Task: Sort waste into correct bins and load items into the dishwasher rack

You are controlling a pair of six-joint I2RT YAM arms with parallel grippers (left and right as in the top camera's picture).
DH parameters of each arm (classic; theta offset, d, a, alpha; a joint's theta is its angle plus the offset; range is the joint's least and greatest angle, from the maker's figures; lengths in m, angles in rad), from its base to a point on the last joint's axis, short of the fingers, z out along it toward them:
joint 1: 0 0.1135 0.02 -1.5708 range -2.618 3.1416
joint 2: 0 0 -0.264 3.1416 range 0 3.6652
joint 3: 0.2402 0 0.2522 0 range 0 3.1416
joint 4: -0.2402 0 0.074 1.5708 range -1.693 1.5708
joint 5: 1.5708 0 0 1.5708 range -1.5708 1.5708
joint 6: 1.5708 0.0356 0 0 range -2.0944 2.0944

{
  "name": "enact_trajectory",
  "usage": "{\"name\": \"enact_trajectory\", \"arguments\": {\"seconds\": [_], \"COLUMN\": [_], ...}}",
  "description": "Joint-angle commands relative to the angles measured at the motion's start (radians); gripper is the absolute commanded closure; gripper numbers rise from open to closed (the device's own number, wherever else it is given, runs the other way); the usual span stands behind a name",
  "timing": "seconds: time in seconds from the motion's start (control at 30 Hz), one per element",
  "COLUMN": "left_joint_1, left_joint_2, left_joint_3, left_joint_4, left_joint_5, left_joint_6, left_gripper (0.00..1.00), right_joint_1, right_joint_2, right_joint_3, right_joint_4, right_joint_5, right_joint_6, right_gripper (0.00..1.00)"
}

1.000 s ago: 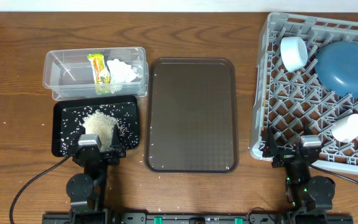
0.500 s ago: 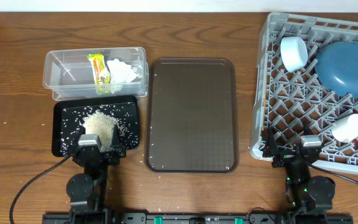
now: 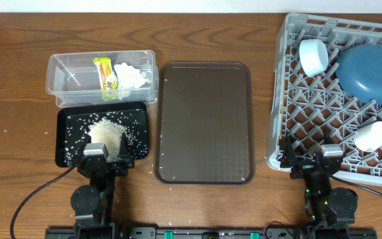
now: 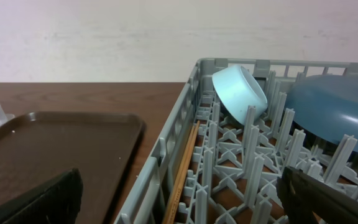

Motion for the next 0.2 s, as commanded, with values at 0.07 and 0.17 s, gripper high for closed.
{"name": "enact_trajectory", "arguments": {"seconds": [0.07, 0.17], "left_joint_1": [0.005, 0.005], "left_joint_2": [-0.007, -0.007], "left_joint_3": [-0.016, -0.016], "left_joint_4": [-0.034, -0.034], "left_joint_5": [0.0, 0.0], "left_joint_6": [0.006, 0.006], "left_gripper": [0.09, 0.09], "right_joint_1": [0.01, 0.01], "right_joint_2": [-0.005, -0.005], "right_joint_3": [-0.002, -0.002], "right_joint_4": [-0.003, -0.004], "right_joint_5": [-0.007, -0.007], "right_joint_6": [-0.013, -0.013], "right_gripper": [0.01, 0.01]}}
